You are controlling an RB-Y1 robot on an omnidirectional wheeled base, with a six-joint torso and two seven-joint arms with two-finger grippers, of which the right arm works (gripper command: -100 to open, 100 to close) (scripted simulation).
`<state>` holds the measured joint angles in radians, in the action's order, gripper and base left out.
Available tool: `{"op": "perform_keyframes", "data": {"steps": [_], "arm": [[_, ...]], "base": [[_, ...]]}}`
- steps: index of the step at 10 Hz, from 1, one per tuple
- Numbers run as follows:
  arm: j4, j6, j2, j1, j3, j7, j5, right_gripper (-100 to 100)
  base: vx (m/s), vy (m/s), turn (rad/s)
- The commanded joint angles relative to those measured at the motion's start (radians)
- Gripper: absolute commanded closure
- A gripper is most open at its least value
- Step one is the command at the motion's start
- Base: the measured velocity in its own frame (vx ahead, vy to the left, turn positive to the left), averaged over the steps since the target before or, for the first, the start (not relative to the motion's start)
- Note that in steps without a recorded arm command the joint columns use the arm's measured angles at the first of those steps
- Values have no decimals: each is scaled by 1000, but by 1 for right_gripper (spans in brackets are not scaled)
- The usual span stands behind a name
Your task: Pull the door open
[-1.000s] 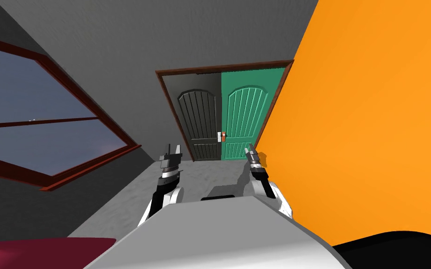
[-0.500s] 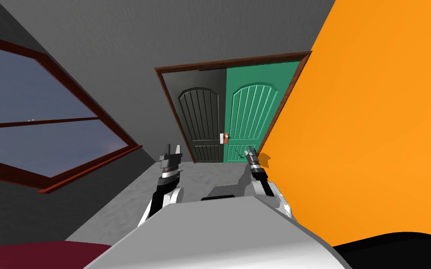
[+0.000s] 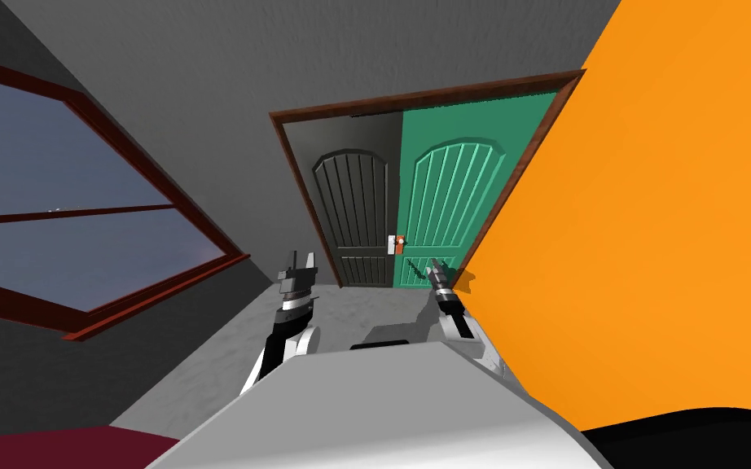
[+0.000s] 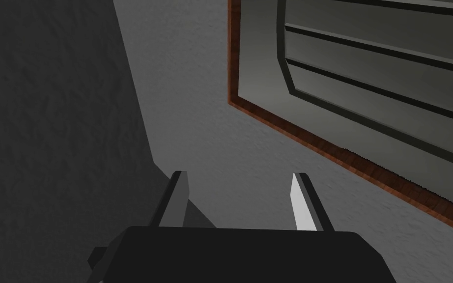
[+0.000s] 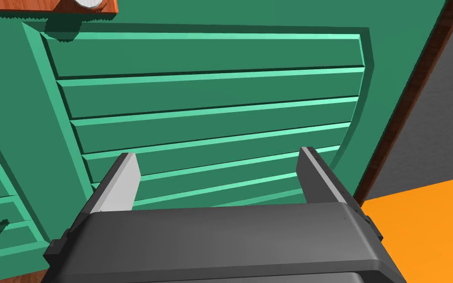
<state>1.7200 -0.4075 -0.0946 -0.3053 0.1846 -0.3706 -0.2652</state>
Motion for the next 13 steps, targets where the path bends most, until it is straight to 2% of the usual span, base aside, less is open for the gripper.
{"op": "perform_keyframes", "data": {"steps": [1,3,8,13], "arm": [[-38,12,-3,6,9,-22,-15,-100],[-64,19,-5,14,14,-35,-24,-100],[-173,52,-6,46,37,-86,-65,-100],[-240,72,-4,68,50,-119,-90,-100]], "base": [[220,43,64],[146,28,33],[177,33,58],[200,9,36]]}}
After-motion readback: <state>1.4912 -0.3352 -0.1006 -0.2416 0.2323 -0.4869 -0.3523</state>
